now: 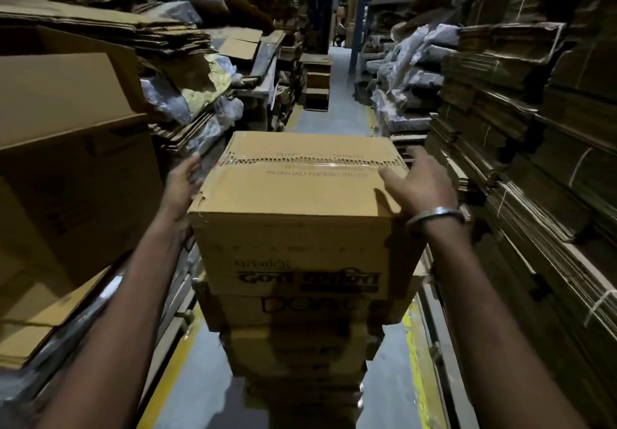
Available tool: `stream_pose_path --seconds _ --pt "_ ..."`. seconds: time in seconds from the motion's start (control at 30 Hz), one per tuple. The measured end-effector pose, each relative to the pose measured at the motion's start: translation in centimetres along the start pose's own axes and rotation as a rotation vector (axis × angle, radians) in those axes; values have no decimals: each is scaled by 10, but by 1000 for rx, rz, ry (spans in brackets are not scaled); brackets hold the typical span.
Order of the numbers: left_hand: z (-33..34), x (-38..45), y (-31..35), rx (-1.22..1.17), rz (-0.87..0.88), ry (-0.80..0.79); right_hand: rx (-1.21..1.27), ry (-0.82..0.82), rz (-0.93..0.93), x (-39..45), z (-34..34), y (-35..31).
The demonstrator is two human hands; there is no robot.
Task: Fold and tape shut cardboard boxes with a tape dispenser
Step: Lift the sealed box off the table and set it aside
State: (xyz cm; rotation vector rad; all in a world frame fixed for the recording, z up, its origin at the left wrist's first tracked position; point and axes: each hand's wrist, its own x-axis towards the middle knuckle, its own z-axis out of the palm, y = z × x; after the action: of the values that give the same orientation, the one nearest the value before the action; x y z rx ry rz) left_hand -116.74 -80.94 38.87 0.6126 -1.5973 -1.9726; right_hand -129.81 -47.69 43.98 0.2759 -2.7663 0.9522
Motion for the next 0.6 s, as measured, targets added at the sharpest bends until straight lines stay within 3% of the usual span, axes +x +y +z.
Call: stream_pose_path --seconds 0.13,0.27,0.43,0.6 --pt "-20 -46 -19 -28 50 260 57 175 -308 -58 17 -27" --pt "-47 -120 -44 36 147 379 145 152 -485 -120 43 -37" --pt "-97 -223 -98 191 113 469 295 -117 -573 -208 103 -35" --pt "-163 -360 -174 265 -103 696 292 -501 -622 -324 171 -29"
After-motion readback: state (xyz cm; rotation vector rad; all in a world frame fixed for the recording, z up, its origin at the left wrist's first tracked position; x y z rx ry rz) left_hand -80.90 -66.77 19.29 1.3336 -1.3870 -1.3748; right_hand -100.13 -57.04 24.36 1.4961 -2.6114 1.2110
